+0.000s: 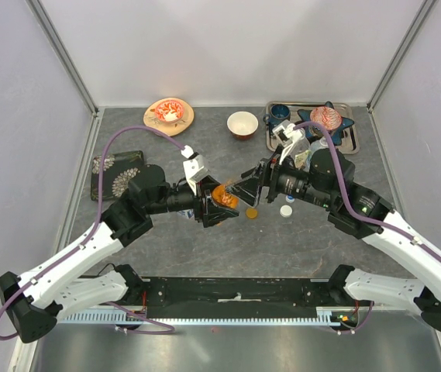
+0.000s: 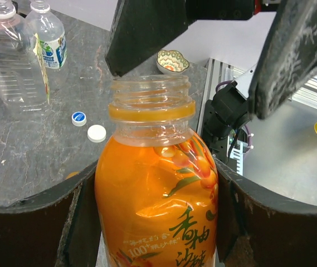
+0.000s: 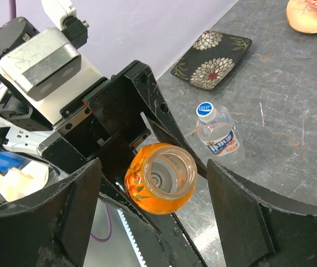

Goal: Unscrew the bottle caps

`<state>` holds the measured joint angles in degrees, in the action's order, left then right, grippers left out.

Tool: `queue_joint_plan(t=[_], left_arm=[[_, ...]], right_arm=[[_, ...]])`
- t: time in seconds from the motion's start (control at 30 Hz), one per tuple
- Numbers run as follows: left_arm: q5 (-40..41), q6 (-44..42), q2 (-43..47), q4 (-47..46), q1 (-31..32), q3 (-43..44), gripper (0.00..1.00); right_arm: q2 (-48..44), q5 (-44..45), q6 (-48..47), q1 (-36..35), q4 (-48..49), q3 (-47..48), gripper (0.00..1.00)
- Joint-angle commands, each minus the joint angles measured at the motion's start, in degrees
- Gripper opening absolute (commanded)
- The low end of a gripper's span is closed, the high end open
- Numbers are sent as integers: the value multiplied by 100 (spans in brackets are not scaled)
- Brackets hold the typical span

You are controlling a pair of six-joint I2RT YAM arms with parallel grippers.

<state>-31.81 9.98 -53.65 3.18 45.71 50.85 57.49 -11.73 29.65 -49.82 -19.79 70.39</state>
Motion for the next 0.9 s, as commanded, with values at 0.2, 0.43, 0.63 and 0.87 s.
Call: queue_joint_plan(t=[0.2,0.43,0.63,0.87], left_arm=[[-185,13,39,-467,-1,259,33],[-185,-5,100,-476,-1,197,34],[392,-40,205,-353,-1,197,51],[2099,22,600,515,-1,206,99]], right_arm=[[253,127,-21,-212,186,-25,67],[297,188,-29,-212,221,-25,40],[306,197,-29,-212,221,27,0],[350,968,-319,-212,-130,457,0]])
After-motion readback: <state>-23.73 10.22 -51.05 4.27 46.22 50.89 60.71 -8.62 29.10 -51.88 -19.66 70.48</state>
